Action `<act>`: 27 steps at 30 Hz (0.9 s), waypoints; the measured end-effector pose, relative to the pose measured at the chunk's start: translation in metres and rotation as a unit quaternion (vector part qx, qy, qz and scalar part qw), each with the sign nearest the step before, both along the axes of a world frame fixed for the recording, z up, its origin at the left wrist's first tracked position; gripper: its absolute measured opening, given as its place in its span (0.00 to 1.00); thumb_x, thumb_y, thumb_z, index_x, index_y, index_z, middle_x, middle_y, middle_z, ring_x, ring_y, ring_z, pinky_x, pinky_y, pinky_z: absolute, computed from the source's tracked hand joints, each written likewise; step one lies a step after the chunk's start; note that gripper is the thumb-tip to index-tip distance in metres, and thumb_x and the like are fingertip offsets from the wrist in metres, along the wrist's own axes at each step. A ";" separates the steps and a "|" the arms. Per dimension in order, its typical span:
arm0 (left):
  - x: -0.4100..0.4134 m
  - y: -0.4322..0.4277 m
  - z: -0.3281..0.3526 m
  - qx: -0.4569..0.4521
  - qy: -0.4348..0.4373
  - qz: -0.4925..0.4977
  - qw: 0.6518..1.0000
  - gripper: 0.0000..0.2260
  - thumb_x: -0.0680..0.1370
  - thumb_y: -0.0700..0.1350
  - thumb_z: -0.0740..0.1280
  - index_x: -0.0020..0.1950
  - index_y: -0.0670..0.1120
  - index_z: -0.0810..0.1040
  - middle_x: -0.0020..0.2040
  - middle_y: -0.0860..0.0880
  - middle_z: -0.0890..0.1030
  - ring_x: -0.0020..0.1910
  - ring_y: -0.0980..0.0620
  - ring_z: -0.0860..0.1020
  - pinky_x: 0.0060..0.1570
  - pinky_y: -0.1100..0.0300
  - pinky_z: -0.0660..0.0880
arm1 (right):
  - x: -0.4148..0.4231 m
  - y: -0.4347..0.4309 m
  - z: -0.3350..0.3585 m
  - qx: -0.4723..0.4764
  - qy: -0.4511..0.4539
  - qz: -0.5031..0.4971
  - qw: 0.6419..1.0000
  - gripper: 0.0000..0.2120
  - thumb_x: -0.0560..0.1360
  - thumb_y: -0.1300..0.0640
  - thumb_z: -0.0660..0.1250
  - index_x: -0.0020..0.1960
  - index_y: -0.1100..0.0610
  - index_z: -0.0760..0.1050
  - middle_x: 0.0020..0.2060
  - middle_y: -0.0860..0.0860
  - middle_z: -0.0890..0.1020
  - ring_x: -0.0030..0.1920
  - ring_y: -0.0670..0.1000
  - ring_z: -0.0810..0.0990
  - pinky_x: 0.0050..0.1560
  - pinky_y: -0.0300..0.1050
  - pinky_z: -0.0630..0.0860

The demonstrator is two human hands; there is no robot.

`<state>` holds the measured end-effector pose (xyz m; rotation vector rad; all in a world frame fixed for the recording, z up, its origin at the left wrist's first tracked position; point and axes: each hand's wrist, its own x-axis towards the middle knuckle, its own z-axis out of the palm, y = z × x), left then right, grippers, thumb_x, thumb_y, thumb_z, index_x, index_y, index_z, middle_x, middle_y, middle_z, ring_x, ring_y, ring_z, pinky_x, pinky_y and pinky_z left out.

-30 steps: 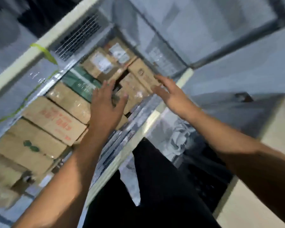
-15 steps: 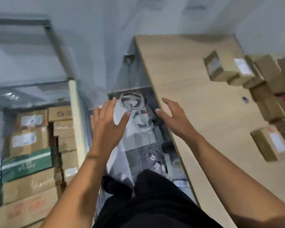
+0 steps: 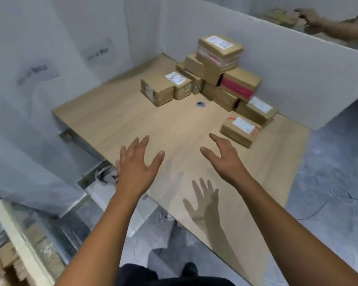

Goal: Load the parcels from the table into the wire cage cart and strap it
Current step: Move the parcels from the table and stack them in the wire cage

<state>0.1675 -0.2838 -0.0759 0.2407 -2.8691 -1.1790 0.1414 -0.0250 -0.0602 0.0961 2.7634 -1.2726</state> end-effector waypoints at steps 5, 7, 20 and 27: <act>-0.017 0.030 0.009 -0.038 -0.017 -0.032 0.999 0.34 0.78 0.72 0.56 0.82 0.61 0.58 0.84 0.51 0.57 0.83 0.44 0.50 0.79 0.36 0.51 | -0.001 0.029 0.001 -0.032 -0.006 -0.014 0.999 0.32 0.80 0.35 0.63 0.81 0.41 0.62 0.80 0.46 0.63 0.81 0.52 0.57 0.77 0.52 0.58; -0.034 0.032 0.011 -0.042 -0.015 -0.030 0.999 0.34 0.79 0.72 0.56 0.82 0.60 0.58 0.84 0.50 0.58 0.83 0.44 0.51 0.79 0.37 0.52 | -0.012 0.031 0.000 -0.041 -0.008 -0.014 0.999 0.32 0.80 0.35 0.63 0.81 0.42 0.62 0.80 0.46 0.63 0.81 0.51 0.56 0.77 0.51 0.57; -0.293 -0.032 -0.043 0.062 -0.049 0.037 0.996 0.29 0.83 0.63 0.59 0.82 0.55 0.61 0.83 0.42 0.58 0.82 0.43 0.56 0.79 0.44 0.58 | -0.232 -0.035 -0.030 0.013 -0.041 -0.021 0.999 0.30 0.81 0.37 0.64 0.80 0.43 0.63 0.78 0.47 0.65 0.79 0.53 0.60 0.76 0.54 0.61; -0.480 -0.034 -0.099 0.137 -0.101 0.089 0.981 0.30 0.79 0.68 0.60 0.80 0.69 0.56 0.85 0.39 0.47 0.82 0.37 0.55 0.80 0.41 0.56 | -0.403 -0.078 -0.068 0.038 -0.060 -0.063 0.995 0.31 0.82 0.39 0.64 0.81 0.47 0.63 0.79 0.50 0.65 0.79 0.54 0.62 0.78 0.57 0.62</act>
